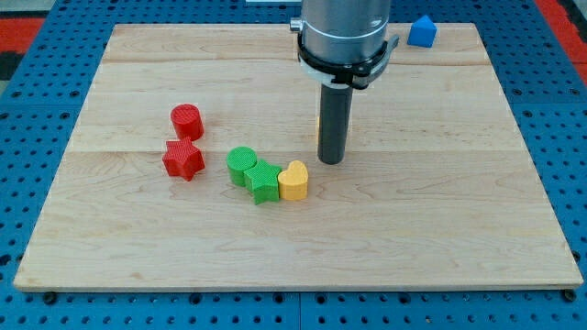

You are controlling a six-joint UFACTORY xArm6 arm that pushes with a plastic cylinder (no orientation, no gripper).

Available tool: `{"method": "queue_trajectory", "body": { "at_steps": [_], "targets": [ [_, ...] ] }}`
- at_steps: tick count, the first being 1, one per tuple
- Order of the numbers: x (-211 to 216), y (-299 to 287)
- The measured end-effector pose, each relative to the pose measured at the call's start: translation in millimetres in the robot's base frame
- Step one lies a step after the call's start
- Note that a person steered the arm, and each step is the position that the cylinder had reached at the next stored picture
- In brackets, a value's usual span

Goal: Place robot arm bottom of the yellow heart

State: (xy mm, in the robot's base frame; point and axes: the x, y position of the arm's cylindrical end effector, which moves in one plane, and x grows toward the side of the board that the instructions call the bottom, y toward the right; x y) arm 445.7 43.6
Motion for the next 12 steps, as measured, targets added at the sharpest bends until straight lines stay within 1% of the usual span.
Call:
{"method": "queue_trajectory", "body": {
  "at_steps": [1, 2, 3, 4, 5, 7, 8, 9, 10, 11, 12],
  "targets": [
    [-55, -8],
    [-70, -9],
    [-51, -3],
    [-28, 28],
    [-16, 47],
    [-16, 46],
    [-2, 74],
    [52, 110],
    [100, 113],
    [118, 102],
    [118, 102]
  ]
}}
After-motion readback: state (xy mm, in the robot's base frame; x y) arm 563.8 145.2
